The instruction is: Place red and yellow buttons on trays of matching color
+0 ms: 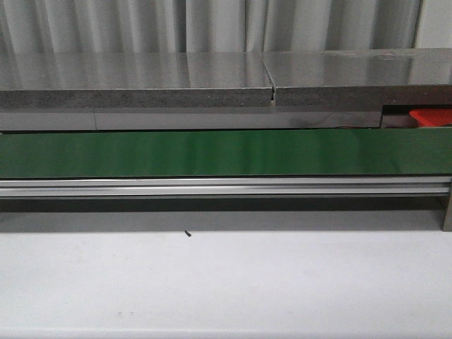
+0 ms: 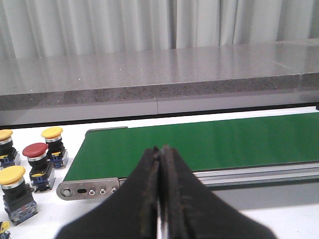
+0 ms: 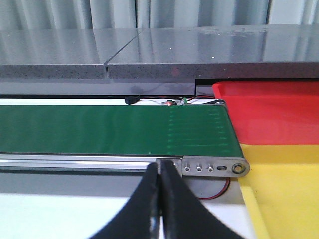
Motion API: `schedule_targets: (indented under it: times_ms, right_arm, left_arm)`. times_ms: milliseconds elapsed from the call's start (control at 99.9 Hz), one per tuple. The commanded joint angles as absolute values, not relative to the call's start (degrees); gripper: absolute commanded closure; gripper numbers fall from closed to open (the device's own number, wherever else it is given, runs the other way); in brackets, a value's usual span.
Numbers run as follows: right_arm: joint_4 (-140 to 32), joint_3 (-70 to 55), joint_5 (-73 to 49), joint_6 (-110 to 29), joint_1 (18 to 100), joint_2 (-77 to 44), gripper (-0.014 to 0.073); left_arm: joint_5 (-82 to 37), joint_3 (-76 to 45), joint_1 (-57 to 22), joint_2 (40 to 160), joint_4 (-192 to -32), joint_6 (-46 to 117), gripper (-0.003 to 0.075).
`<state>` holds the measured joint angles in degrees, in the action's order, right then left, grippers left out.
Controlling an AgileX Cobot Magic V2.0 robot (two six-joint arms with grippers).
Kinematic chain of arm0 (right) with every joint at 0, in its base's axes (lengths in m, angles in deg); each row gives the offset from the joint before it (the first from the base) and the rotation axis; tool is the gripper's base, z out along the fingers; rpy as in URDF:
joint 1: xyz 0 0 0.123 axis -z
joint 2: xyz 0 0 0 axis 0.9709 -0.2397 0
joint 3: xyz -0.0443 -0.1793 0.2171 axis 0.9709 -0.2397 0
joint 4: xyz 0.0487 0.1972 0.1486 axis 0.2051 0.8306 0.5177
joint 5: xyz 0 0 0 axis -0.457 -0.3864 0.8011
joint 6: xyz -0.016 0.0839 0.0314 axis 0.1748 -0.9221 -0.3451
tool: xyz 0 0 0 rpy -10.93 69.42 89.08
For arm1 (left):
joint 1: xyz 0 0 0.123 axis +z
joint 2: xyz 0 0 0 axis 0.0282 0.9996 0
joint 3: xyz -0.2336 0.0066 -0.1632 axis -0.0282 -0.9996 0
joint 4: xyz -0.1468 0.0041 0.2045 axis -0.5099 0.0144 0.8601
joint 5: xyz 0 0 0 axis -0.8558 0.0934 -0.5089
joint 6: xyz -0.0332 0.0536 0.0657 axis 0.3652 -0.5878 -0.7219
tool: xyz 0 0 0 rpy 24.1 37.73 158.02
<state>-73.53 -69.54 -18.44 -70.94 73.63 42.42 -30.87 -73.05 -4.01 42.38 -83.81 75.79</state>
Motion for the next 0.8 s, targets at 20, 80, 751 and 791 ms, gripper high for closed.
schedule_targets:
  times_ms: [20,80,751,791]
  right_arm:
    - [-74.1,-69.5,-23.2,-70.9,73.9,43.4,0.0661]
    - [-74.1,-69.5,-23.2,-70.9,73.9,43.4,0.0661]
    - [-74.1,-69.5,-23.2,-70.9,73.9,43.4,0.0661]
    - [-74.1,-69.5,-23.2,-70.9,73.9,43.4,0.0661]
  left_arm:
    - [-35.9,-73.5,-3.9,40.4,-83.9,76.3,0.0739]
    - [-35.9,-73.5,-3.9,40.4,-83.9,76.3,0.0739]
    - [-26.2,-58.3,-3.9,49.8,-96.7,76.3,0.0739]
    - [-23.6,-55.3,-3.9,52.4,-96.7,76.3,0.0739]
